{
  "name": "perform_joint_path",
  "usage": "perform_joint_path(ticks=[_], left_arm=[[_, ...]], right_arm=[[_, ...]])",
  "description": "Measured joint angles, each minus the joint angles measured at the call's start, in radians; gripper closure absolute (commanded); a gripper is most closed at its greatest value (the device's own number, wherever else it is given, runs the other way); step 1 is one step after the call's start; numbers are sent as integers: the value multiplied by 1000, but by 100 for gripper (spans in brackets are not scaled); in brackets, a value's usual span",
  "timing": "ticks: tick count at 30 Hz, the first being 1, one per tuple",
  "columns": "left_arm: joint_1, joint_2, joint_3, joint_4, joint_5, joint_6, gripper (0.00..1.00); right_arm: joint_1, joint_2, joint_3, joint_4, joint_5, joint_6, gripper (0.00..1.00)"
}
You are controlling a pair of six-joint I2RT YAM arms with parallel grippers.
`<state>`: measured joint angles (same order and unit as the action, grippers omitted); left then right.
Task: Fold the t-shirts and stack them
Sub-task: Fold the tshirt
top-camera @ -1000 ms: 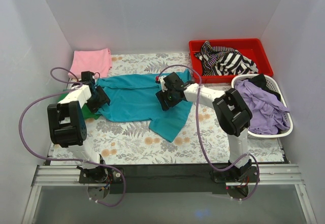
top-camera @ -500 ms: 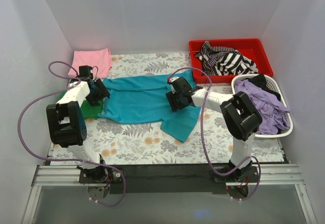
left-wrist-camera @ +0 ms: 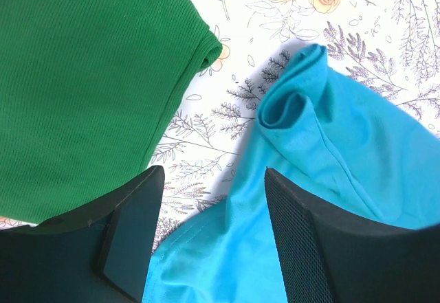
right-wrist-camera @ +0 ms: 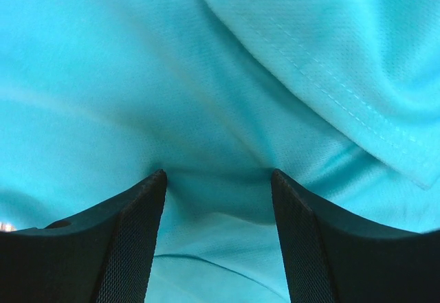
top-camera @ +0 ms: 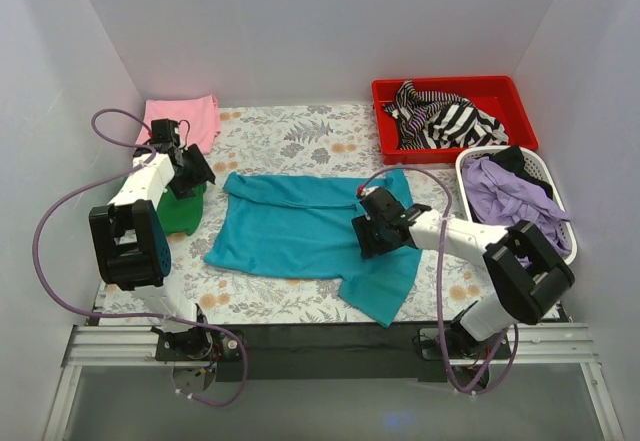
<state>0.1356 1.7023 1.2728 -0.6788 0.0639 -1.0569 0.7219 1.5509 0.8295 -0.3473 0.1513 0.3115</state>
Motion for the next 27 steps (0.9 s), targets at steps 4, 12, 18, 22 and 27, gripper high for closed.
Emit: perform_joint_path(ticks=[4, 12, 18, 22, 27], left_arm=[[0, 0, 0, -2, 7, 3, 41], [0, -2, -23, 11, 147, 13, 41], [-30, 12, -82, 12, 305, 41, 41], [-72, 29, -127, 34, 350, 42, 38], [-79, 45, -150, 68, 404, 35, 39]], right_arm=[[62, -104, -80, -55, -7, 70, 30], [76, -156, 20, -330, 88, 100, 21], [72, 68, 497, -285, 96, -28, 22], [72, 212, 661, -234, 45, -77, 22], [72, 345, 699, -225, -29, -102, 23]])
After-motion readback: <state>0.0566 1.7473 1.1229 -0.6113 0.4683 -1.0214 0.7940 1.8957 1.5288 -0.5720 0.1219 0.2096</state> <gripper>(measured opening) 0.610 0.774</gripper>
